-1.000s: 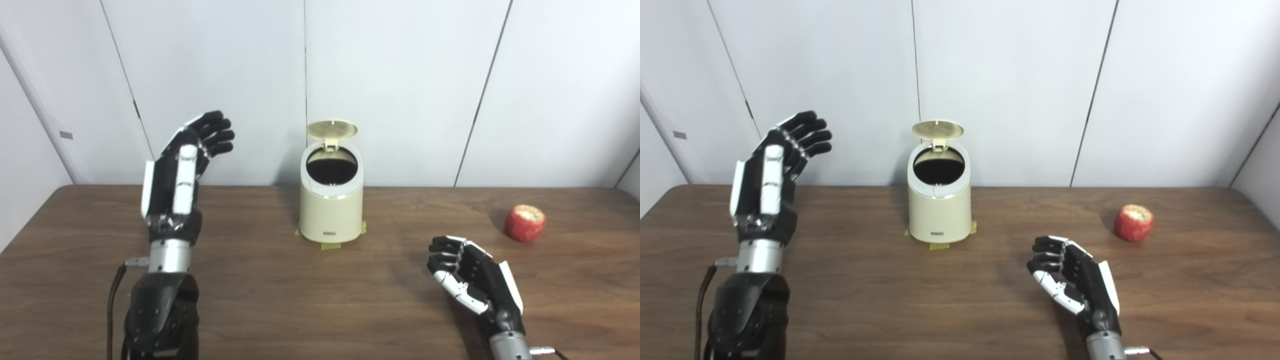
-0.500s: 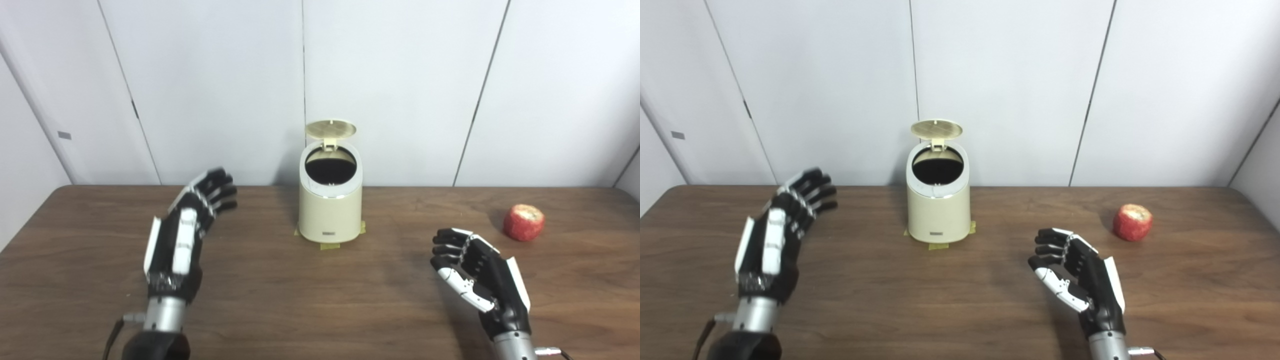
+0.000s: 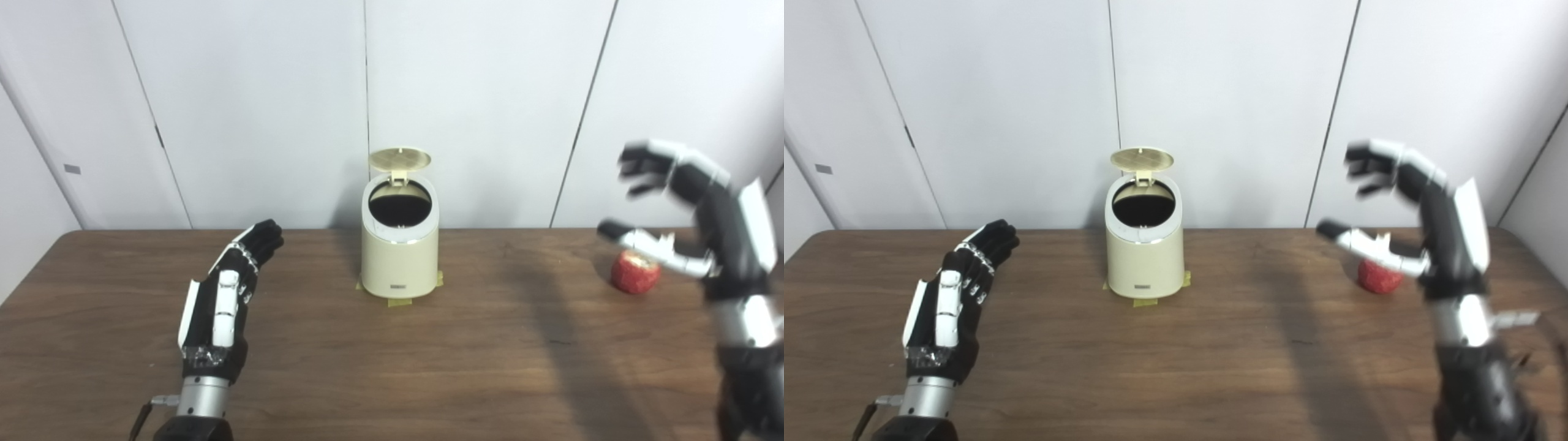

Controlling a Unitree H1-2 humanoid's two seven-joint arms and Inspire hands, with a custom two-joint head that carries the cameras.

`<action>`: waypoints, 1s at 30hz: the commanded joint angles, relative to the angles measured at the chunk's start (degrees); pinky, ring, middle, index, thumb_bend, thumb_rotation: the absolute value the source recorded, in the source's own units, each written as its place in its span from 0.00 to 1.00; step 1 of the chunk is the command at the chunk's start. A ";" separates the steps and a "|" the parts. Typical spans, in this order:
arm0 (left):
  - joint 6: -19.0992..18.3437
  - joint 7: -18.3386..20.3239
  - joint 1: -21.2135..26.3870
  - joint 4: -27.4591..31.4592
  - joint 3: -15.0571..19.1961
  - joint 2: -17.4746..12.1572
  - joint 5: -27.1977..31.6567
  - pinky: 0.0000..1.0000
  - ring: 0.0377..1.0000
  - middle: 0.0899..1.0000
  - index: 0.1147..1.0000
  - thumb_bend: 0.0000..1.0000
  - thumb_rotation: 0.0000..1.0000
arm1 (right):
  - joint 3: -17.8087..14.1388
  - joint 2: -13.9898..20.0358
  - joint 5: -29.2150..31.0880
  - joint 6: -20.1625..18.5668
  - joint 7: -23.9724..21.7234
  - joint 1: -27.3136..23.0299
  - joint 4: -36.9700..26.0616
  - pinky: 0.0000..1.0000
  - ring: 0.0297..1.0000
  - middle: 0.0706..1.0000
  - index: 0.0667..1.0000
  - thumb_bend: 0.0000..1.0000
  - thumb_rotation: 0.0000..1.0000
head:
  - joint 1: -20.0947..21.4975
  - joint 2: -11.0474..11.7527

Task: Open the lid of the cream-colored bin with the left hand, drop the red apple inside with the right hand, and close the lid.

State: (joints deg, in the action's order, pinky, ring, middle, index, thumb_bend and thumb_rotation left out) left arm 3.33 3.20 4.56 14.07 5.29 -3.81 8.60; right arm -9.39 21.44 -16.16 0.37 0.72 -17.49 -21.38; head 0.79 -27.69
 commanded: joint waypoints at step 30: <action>1.73 -1.18 -0.66 0.29 1.31 -0.18 -0.96 0.92 0.85 0.79 0.75 0.56 0.92 | 17.79 22.80 -21.44 -21.03 -27.56 -17.62 22.60 0.62 0.82 0.86 0.83 0.95 0.25 | 4.96 -1.18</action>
State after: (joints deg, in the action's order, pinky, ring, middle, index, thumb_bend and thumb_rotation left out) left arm 2.95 2.58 2.48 12.60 6.42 -4.12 8.13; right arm 9.11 42.64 -37.02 -21.75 -28.36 -31.72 1.14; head 5.71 -28.83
